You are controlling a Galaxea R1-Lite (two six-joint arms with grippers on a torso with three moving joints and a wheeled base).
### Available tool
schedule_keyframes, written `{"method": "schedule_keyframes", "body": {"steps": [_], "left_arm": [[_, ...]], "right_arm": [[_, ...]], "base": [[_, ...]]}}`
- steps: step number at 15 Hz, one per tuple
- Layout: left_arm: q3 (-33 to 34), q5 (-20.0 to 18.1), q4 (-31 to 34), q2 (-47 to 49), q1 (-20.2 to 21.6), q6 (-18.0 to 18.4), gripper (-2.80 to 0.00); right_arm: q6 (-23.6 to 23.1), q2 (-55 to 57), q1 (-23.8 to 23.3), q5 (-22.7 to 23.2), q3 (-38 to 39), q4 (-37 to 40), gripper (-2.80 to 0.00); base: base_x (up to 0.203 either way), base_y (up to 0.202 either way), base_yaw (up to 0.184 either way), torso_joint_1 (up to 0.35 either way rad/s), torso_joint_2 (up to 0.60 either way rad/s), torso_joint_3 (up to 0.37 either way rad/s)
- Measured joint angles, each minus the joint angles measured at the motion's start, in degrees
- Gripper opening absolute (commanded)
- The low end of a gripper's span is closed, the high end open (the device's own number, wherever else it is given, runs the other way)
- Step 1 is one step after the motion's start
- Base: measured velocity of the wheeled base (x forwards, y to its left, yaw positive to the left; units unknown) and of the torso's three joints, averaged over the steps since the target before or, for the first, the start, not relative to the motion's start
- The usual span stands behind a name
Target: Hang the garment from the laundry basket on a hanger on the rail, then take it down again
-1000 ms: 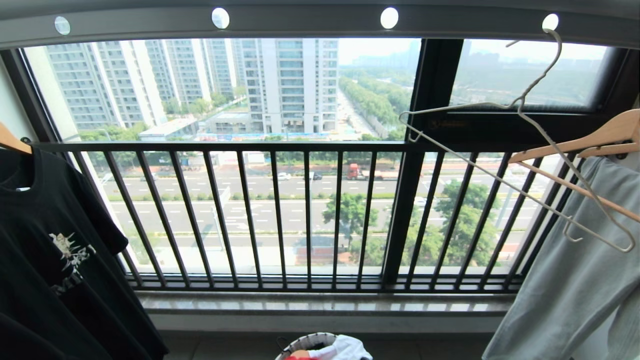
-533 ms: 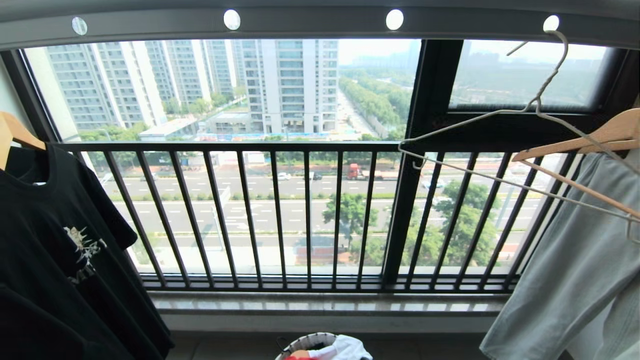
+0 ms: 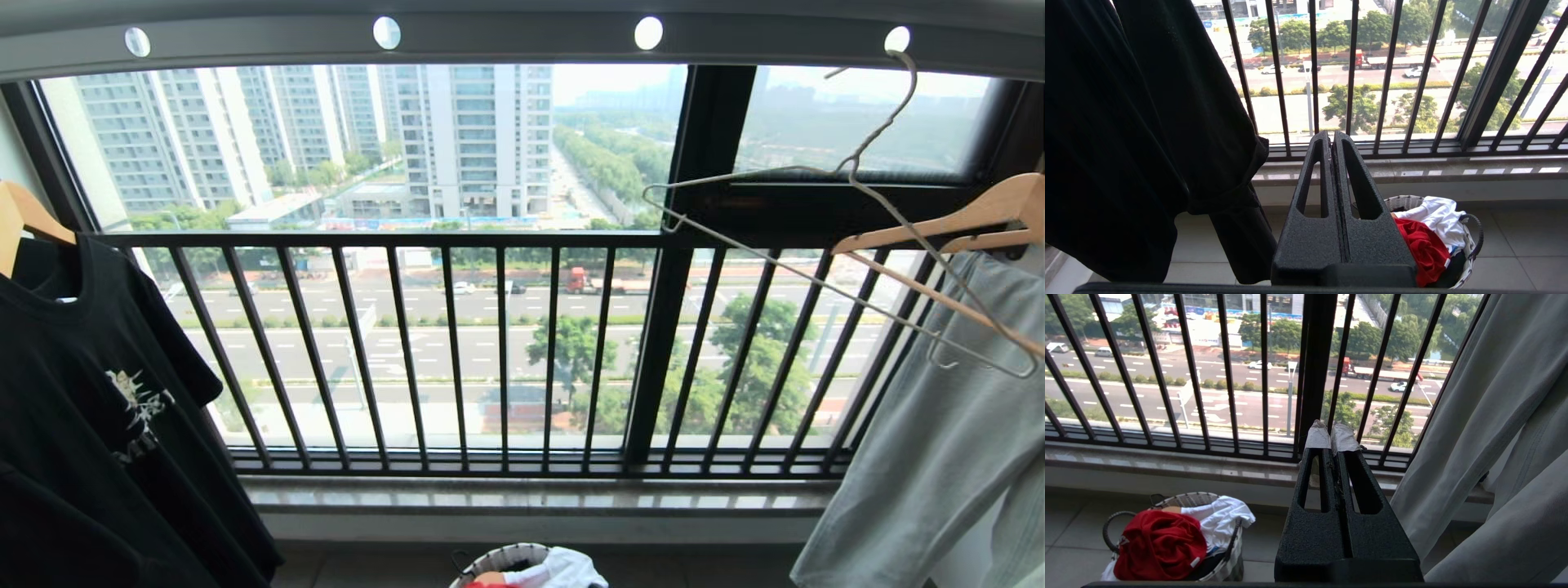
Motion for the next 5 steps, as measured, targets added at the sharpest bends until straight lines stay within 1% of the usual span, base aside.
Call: {"method": "schedule_keyframes", "body": {"steps": [5], "left_arm": [[0.0, -0.01, 0.02, 0.0, 0.0, 0.01, -2.8]], "right_arm": [[-0.02, 0.0, 0.0, -0.05, -0.06, -0.09, -2.8]], "base": [[0.0, 0.0, 0.0, 0.0, 0.0, 0.0]]}}
